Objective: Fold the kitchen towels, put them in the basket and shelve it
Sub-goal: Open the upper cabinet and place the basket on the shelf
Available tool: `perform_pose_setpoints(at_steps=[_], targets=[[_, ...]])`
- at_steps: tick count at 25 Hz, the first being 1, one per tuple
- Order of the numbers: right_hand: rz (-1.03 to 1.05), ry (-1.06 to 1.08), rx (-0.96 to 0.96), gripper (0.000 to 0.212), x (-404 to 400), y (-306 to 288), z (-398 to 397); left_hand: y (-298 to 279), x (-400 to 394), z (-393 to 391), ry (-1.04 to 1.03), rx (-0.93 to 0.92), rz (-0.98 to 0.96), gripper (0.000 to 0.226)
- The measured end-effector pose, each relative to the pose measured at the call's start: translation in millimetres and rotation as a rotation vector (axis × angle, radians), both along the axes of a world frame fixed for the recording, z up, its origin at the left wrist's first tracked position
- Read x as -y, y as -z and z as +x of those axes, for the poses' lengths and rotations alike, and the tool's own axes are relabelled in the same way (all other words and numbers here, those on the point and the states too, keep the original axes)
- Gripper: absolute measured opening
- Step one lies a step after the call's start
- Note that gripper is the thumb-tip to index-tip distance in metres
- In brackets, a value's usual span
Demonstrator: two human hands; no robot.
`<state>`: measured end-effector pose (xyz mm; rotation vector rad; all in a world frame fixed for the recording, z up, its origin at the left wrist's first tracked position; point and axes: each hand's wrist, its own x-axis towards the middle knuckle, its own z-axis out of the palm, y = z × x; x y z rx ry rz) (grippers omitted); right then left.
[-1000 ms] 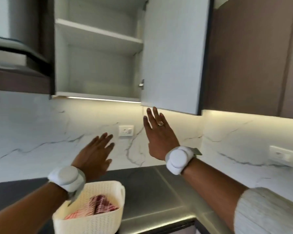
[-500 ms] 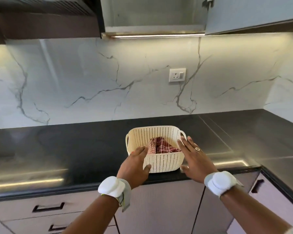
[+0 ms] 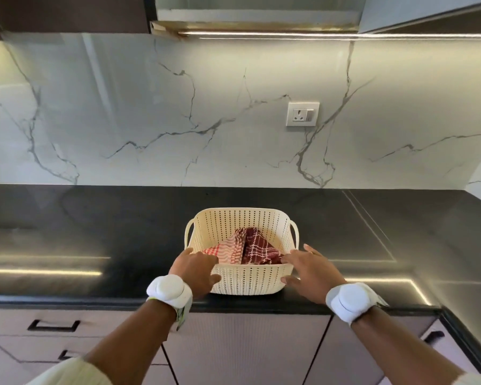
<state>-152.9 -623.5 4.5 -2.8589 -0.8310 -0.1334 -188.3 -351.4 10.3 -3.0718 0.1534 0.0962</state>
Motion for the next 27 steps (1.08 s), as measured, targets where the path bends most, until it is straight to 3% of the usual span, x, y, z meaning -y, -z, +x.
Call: perform_pose_setpoints(at_steps=[7, 13, 19, 27], targets=[[0.057, -0.053, 0.024, 0.033, -0.7, 23.4, 11.8, 23.0, 17.7, 2.1, -0.049, 0.077, 0.046, 0.036], [-0.123, -0.029, 0.122, 0.038, -3.5, -16.4, 33.5, -7.0, 13.0, 10.1, 0.042, 0.154, 0.105, 0.047], [-0.125, 0.032, 0.32, 0.041, 7.4, -140.6, 51.0, -136.5, 8.5, 38.0, 0.196, 0.414, 0.097, 0.047], [-0.181, 0.078, 0.801, 0.049, 20.2, -357.7, 34.2, -335.4, -4.2, 36.8, 0.359, 0.883, 0.007, 0.042]])
